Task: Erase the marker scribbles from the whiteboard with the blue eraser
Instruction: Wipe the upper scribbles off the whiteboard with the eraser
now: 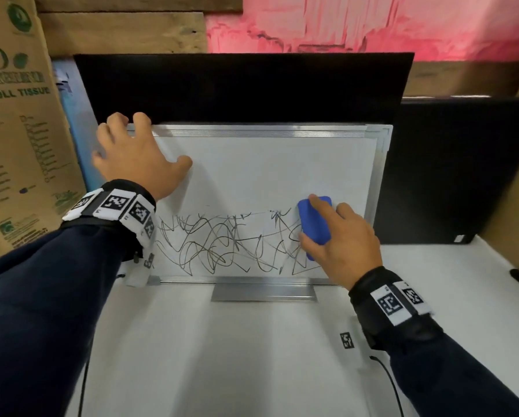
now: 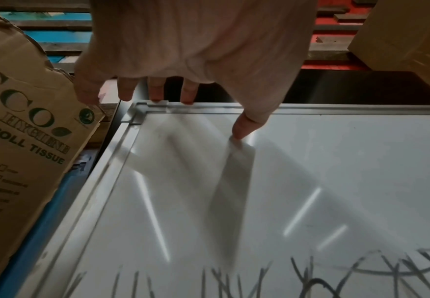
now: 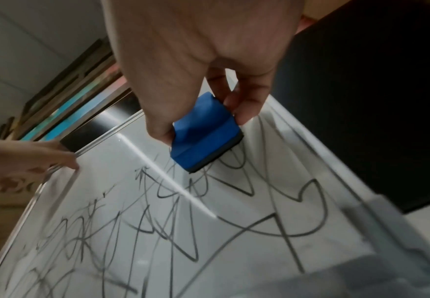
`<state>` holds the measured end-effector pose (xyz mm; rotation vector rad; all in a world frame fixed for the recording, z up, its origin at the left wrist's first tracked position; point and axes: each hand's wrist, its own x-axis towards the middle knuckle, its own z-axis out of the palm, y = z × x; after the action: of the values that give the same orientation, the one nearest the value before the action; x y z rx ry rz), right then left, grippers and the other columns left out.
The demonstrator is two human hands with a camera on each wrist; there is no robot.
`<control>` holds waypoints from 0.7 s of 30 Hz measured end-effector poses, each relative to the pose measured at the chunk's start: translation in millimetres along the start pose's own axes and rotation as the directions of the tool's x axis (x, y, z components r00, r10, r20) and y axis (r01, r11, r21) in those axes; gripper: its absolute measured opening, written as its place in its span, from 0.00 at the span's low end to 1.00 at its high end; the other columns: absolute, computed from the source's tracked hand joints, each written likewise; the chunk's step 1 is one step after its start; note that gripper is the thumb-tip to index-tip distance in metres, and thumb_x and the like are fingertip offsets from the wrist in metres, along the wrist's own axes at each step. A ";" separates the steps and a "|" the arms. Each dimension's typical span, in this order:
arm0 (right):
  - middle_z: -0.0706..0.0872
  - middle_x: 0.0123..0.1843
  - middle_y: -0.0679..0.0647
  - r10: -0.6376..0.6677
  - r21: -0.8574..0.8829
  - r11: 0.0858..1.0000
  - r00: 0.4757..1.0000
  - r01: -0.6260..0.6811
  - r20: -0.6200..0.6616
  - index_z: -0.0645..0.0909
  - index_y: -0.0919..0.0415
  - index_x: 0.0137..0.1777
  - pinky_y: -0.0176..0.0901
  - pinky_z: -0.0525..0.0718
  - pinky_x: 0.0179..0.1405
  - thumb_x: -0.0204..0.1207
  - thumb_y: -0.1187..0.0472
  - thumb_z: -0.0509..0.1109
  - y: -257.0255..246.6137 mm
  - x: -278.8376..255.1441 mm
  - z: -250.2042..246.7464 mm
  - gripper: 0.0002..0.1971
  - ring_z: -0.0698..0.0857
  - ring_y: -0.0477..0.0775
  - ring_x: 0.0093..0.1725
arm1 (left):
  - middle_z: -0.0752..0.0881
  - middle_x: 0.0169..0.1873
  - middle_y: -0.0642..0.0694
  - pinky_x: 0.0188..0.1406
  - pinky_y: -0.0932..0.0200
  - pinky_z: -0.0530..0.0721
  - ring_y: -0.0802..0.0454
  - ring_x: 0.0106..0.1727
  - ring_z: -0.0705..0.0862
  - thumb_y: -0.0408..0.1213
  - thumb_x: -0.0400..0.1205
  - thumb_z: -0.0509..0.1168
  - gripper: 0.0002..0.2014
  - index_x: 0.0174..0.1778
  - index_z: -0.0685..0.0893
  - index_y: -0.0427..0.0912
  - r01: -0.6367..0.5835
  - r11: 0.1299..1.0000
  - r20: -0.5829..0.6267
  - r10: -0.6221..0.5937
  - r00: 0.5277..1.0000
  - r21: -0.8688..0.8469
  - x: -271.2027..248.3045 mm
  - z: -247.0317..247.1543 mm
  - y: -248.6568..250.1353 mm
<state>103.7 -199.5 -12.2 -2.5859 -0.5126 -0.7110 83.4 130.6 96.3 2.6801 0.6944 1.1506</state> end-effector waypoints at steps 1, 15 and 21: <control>0.73 0.45 0.47 0.048 0.032 0.998 0.998 -0.047 -0.036 0.62 0.39 0.82 0.50 0.84 0.36 0.76 0.37 0.69 8.8 -0.3 -3.3 0.35 0.79 0.55 0.42 | 0.65 0.77 0.37 0.72 0.24 0.68 0.32 0.79 0.64 0.63 0.69 0.70 0.41 0.73 0.67 0.46 0.016 1.000 0.003 -0.016 1.000 0.005 -1.0 0.7 2.8; 0.73 0.49 0.46 -0.026 -0.066 0.997 0.996 0.032 0.086 0.63 0.40 0.82 0.51 0.85 0.41 0.75 0.38 0.70 50.2 -14.4 -21.1 0.36 0.78 0.56 0.46 | 0.58 0.83 0.34 0.72 0.21 0.68 0.28 0.84 0.54 0.52 0.78 0.70 0.32 0.77 0.67 0.56 -0.391 0.915 0.039 0.396 0.917 -0.097 -52.8 10.3 133.0; 0.66 0.48 0.43 -0.033 -0.088 0.995 0.994 0.042 0.101 0.63 0.41 0.82 0.50 0.83 0.38 0.76 0.40 0.70 72.1 -23.6 -26.9 0.35 0.76 0.55 0.44 | 0.70 0.72 0.37 0.76 0.26 0.64 0.32 0.74 0.68 0.52 0.78 0.73 0.33 0.78 0.69 0.51 -0.459 0.888 -0.032 0.459 0.888 -0.013 -65.3 21.6 169.3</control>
<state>106.1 -279.0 -24.5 -2.7131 -0.5740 -0.6330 120.1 -48.4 90.3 2.9015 0.0347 1.2805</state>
